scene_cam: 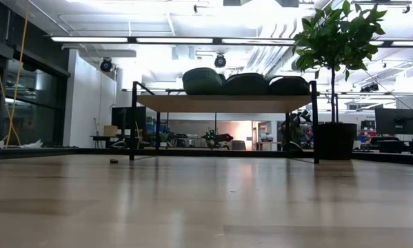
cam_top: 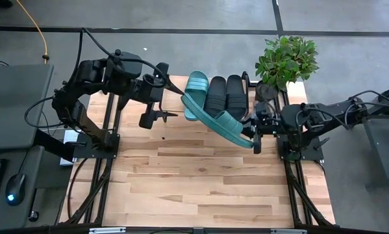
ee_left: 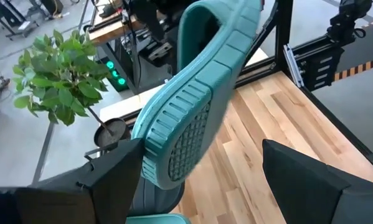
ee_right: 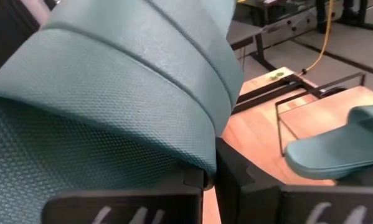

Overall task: Pick and place slides into the shelf
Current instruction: Put the green slipper on the shelf

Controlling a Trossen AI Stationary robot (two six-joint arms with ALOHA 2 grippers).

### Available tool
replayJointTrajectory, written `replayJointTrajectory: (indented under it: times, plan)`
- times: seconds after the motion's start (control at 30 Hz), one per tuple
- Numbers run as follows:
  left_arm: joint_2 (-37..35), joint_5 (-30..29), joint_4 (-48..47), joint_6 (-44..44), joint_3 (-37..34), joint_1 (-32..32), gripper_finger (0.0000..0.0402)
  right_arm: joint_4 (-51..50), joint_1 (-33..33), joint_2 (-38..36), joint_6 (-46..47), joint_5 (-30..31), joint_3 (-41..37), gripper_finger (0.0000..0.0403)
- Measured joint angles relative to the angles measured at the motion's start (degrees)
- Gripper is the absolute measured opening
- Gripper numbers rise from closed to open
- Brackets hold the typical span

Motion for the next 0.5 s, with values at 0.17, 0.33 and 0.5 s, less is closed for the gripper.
replayJointTrajectory:
  times: [0.17,0.33,0.5]
  plan:
    - [0.23,-0.31,-0.09,-0.57,0.00,0.03,0.0308,1.89,0.00,1.63,0.46,-1.70,0.00,0.0000]
    - [0.37,-0.58,-0.26,-0.61,0.00,0.04,0.0308,3.43,0.02,2.25,0.48,-2.66,0.00,0.0000]
    - [0.37,-1.94,-2.59,-1.21,0.00,0.02,0.0308,4.06,0.02,2.23,0.48,-2.68,0.00,0.0000]
